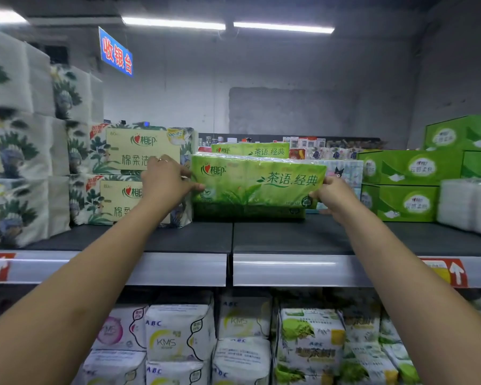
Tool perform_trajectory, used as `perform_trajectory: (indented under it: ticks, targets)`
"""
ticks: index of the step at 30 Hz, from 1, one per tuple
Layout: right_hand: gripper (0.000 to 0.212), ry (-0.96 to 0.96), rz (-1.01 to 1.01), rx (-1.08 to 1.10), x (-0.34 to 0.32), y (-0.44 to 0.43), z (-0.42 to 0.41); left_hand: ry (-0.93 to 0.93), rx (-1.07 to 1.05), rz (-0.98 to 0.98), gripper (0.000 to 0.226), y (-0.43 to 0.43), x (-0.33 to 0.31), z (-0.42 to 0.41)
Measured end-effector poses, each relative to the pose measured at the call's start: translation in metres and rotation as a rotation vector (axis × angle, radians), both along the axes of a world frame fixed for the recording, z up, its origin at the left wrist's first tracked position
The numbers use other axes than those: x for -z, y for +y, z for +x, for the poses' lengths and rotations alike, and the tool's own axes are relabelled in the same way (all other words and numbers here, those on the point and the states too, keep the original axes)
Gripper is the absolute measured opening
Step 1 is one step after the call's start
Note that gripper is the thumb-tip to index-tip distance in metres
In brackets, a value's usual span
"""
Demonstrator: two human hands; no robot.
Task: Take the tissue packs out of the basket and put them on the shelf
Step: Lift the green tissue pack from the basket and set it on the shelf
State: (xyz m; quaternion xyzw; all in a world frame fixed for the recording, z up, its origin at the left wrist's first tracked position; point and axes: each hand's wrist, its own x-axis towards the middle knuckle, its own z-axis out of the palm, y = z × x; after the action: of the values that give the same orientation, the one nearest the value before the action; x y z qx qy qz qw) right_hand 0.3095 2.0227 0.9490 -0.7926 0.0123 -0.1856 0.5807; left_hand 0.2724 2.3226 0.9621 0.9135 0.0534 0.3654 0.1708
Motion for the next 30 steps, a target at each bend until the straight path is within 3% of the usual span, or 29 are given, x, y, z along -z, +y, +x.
perform_trajectory:
  ticks: [7,11,15,19,30]
  targets:
    - [0.054,0.048,-0.021,0.025,-0.007,0.01,0.018,-0.046,-0.019,0.052,0.05,0.0,0.006,0.012]
    - [0.048,0.025,-0.054,0.029,0.0,0.008,0.026,-0.048,-0.022,0.058,0.053,0.004,0.013,0.019]
    - [0.048,0.038,-0.098,0.021,0.004,0.004,0.029,-0.052,-0.037,0.1,0.07,0.006,0.015,0.026]
    - [0.032,0.046,-0.152,0.035,0.006,0.005,0.028,-0.079,-0.03,0.138,0.079,0.005,0.017,0.025]
    - [0.031,0.134,-0.224,0.001,0.014,0.005,0.026,-0.025,-0.059,0.332,0.07,0.001,0.021,0.018]
